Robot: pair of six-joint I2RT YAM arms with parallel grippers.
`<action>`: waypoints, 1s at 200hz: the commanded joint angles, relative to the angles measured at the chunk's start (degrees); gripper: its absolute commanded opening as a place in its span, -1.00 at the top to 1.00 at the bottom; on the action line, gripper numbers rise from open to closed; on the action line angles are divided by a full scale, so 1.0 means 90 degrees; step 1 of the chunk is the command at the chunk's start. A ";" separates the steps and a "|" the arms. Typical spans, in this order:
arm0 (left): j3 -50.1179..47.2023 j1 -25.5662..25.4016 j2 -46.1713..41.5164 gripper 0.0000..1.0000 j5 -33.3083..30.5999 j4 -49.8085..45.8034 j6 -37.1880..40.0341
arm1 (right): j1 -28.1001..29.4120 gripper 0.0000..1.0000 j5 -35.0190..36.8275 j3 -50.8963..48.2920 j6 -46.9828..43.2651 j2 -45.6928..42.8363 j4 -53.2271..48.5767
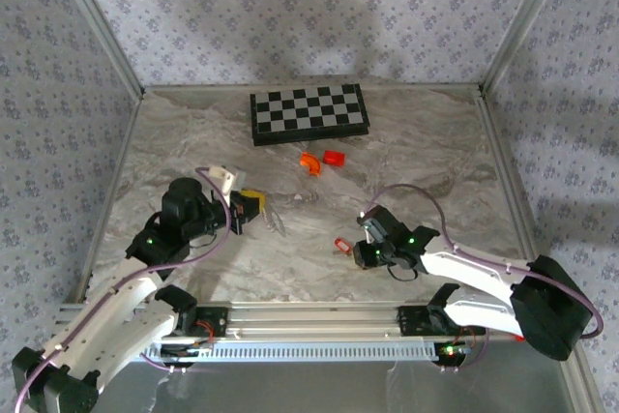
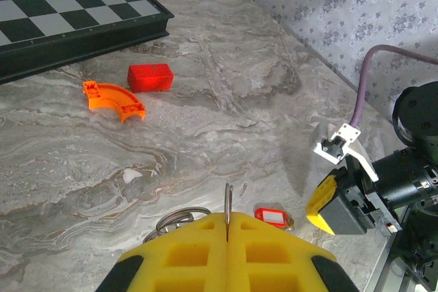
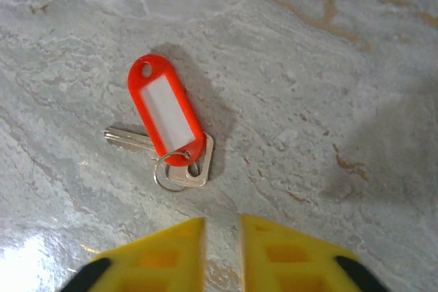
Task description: Put the keys on the keyring
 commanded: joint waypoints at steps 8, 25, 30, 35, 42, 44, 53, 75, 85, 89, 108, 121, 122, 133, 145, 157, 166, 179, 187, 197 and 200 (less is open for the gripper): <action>0.0097 -0.0049 -0.0092 1.00 0.0115 0.0261 0.0058 | 0.0304 0.22 0.0470 0.0687 -0.0025 0.0136 -0.0598; 0.0082 -0.0049 -0.0073 1.00 0.0120 0.0299 0.0058 | 0.0566 0.12 0.0808 0.1097 -0.0170 0.0530 -0.1001; 0.0076 -0.0051 -0.0074 1.00 0.0124 0.0318 0.0053 | 0.0628 0.10 0.0898 0.1203 -0.0201 0.0672 -0.1122; 0.0066 -0.0043 -0.0074 1.00 0.0125 0.0327 0.0058 | 0.0687 0.09 0.0981 0.1327 -0.0227 0.0810 -0.1225; 0.0054 -0.0050 -0.0080 1.00 0.0120 0.0347 0.0058 | 0.0760 0.08 0.1078 0.1478 -0.0253 0.0994 -0.1341; 0.0061 -0.0048 -0.0082 1.00 0.0120 0.0341 0.0063 | 0.0779 0.08 0.1107 0.1513 -0.0260 0.1041 -0.1376; 0.0053 -0.0049 -0.0092 1.00 0.0119 0.0332 0.0063 | 0.0864 0.06 0.1216 0.1669 -0.0283 0.1297 -0.1482; 0.0041 -0.0049 -0.0165 1.00 0.0098 0.0264 0.0096 | 0.0960 0.03 0.1429 0.1926 -0.0232 0.1698 -0.1652; 0.0029 -0.0045 -0.0204 1.00 0.0072 0.0252 0.0097 | 0.0970 0.02 0.1507 0.1987 -0.0175 0.1780 -0.1658; 0.0017 -0.0043 -0.0216 1.00 0.0068 0.0260 0.0088 | 0.0971 0.01 0.1558 0.2013 -0.0163 0.1798 -0.1657; -0.0005 -0.0044 -0.0231 1.00 0.0049 0.0280 0.0087 | 0.0978 -0.09 0.1784 0.2092 -0.0081 0.1860 -0.1858; -0.0002 -0.0051 -0.0229 1.00 0.0049 0.0297 0.0096 | 0.0985 -0.12 0.1832 0.2150 -0.0080 0.1945 -0.1868; -0.0004 -0.0051 -0.0229 1.00 0.0050 0.0298 0.0096 | 0.0983 -0.12 0.1829 0.2156 -0.0086 0.1955 -0.1866; -0.0005 -0.0048 -0.0224 1.00 0.0051 0.0312 0.0097 | 0.1025 -0.13 0.1820 0.2222 -0.0109 0.2091 -0.1854; -0.0004 -0.0050 -0.0229 1.00 0.0049 0.0313 0.0104 | 0.1078 -0.13 0.1799 0.2306 -0.0145 0.2289 -0.1840; -0.0015 -0.0051 -0.0239 1.00 0.0061 0.0310 0.0097 | 0.1135 -0.10 0.1798 0.2419 -0.0183 0.2462 -0.1853; -0.0025 -0.0048 -0.0248 1.00 0.0052 0.0310 0.0097 | 0.1193 -0.09 0.1811 0.2505 -0.0212 0.2585 -0.1870; -0.0025 -0.0049 -0.0250 1.00 0.0050 0.0311 0.0097 | 0.1229 -0.04 0.1798 0.2586 -0.0225 0.2730 -0.1902; -0.0018 -0.0053 -0.0251 1.00 0.0051 0.0319 0.0097 | 0.1243 0.03 0.1807 0.2611 -0.0226 0.2779 -0.1935; -0.0005 -0.0051 -0.0234 1.00 0.0043 0.0322 0.0107 | 0.1254 0.10 0.1834 0.2612 -0.0227 0.2806 -0.1967; -0.0005 -0.0051 -0.0231 1.00 0.0050 0.0324 0.0107 | 0.1254 0.11 0.1836 0.2612 -0.0229 0.2816 -0.1979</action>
